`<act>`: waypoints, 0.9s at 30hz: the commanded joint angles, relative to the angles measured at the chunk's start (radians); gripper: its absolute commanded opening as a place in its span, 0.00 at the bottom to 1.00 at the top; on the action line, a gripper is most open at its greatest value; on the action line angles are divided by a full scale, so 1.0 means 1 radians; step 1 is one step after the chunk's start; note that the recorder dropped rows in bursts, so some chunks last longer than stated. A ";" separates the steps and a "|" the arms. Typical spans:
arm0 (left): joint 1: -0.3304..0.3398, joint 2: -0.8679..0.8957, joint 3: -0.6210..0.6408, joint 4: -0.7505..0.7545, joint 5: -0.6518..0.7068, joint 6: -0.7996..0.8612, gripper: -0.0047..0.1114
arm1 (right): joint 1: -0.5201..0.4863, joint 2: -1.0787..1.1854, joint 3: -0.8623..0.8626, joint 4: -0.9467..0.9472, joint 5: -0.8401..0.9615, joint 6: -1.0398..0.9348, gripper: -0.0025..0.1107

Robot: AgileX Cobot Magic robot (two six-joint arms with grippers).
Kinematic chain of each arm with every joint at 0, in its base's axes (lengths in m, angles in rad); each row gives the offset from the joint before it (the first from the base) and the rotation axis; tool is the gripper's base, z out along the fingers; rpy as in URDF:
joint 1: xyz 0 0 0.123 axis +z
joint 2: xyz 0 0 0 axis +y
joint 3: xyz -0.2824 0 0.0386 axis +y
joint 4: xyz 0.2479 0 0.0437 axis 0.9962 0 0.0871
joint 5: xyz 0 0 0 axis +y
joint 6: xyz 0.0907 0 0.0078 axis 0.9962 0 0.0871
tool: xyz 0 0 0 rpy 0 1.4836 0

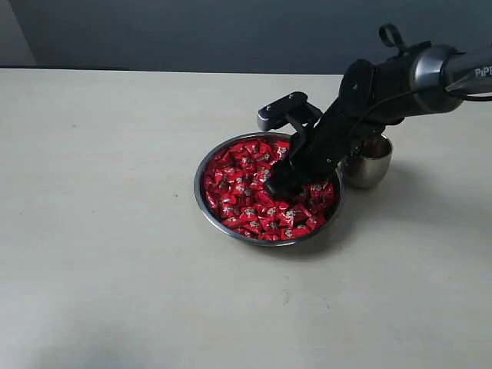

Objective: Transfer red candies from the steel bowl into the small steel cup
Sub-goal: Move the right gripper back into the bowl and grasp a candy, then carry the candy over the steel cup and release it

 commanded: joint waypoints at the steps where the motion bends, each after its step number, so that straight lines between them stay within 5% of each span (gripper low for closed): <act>1: -0.005 -0.005 -0.008 0.002 -0.005 -0.001 0.04 | 0.000 0.005 -0.008 0.008 -0.025 -0.009 0.31; 6: -0.005 -0.005 -0.008 0.002 -0.005 -0.001 0.04 | 0.000 -0.023 -0.008 0.008 -0.033 -0.009 0.13; 16: -0.005 -0.005 -0.008 0.002 -0.005 -0.001 0.04 | 0.000 -0.148 -0.008 -0.036 0.032 0.005 0.13; 27: -0.005 -0.005 -0.008 0.002 -0.005 -0.001 0.04 | -0.059 -0.295 -0.006 -0.378 0.078 0.289 0.13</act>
